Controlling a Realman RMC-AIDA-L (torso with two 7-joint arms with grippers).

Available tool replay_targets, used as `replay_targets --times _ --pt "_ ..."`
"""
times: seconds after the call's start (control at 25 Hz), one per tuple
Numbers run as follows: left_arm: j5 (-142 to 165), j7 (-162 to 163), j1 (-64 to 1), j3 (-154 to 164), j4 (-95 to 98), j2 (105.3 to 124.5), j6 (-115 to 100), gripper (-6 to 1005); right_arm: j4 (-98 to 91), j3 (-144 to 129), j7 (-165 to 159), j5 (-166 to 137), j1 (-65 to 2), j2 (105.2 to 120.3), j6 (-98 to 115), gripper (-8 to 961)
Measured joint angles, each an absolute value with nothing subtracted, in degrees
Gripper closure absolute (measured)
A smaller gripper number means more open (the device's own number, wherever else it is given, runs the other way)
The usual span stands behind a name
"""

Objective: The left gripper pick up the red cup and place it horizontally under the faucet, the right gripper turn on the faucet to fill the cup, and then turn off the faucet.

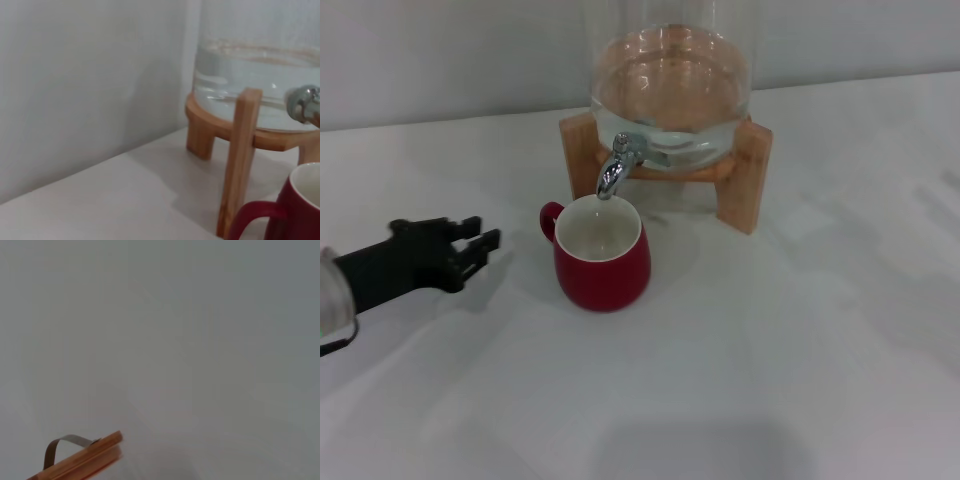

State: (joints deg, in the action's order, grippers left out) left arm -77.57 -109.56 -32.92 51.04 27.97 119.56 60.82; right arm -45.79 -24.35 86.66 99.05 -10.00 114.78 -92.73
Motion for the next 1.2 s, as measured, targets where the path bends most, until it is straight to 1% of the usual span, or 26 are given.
replay_targets --times 0.08,0.12,0.2,0.32,0.36,0.4,0.48,0.6,0.72,0.8,1.04,1.2 --pt "-78.6 -108.01 -30.71 51.03 30.46 119.56 62.37 688 -45.79 -24.34 86.66 99.06 -10.03 114.78 -92.72 294" --pt "-81.58 -106.79 -28.0 50.99 32.96 119.54 63.75 685 -45.79 -24.34 86.65 99.05 -10.03 114.79 -92.69 295" --pt "-83.57 -106.12 -26.5 50.98 34.02 119.49 64.37 679 -45.79 -24.34 86.65 99.05 -10.03 114.78 -92.59 295" --pt "-89.25 -104.27 -22.2 50.97 37.93 119.37 67.13 669 -45.79 -24.34 86.64 99.05 -10.07 114.75 -92.52 295" --pt "-92.08 -103.34 -19.92 50.92 39.94 119.35 69.48 666 -45.79 -24.34 86.61 99.05 -10.07 114.74 -92.5 295" --pt "-92.08 -103.34 -19.92 50.92 39.94 119.35 69.48 663 -45.79 -24.34 86.54 99.04 -10.07 114.73 -92.49 295" --pt "-95.51 -100.82 -17.97 50.66 41.08 119.22 72.16 657 -46.01 -24.35 86.45 98.86 -10.13 114.69 -92.47 295" --pt "-99.17 -95.32 -15.57 49.83 42.4 118.62 76.75 426 -46.53 -24.56 86.32 98.38 -10.06 114.6 -92.47 294" --pt "-100.14 -93.33 -13.76 46.34 43.04 118.58 81.26 360 -46.61 -24.8 86.26 97.81 -9.9 114.46 -92.5 294" --pt "-100.61 -92.92 -12.34 42.02 43.14 118.96 84.96 316 -46.65 -24.81 86.25 97.46 -9.89 114.46 -92.51 295" --pt "-100.75 -88.5 -10.76 35.33 42.77 119.03 87.62 185 -47.61 -25.07 85.87 96.52 -9.8 114.5 -92.67 295" --pt "-101.09 -86.14 -10.6 32.46 42.62 119.02 87.76 135 -51.21 -26.96 83.64 93.13 -9.71 114.87 -92.97 295"
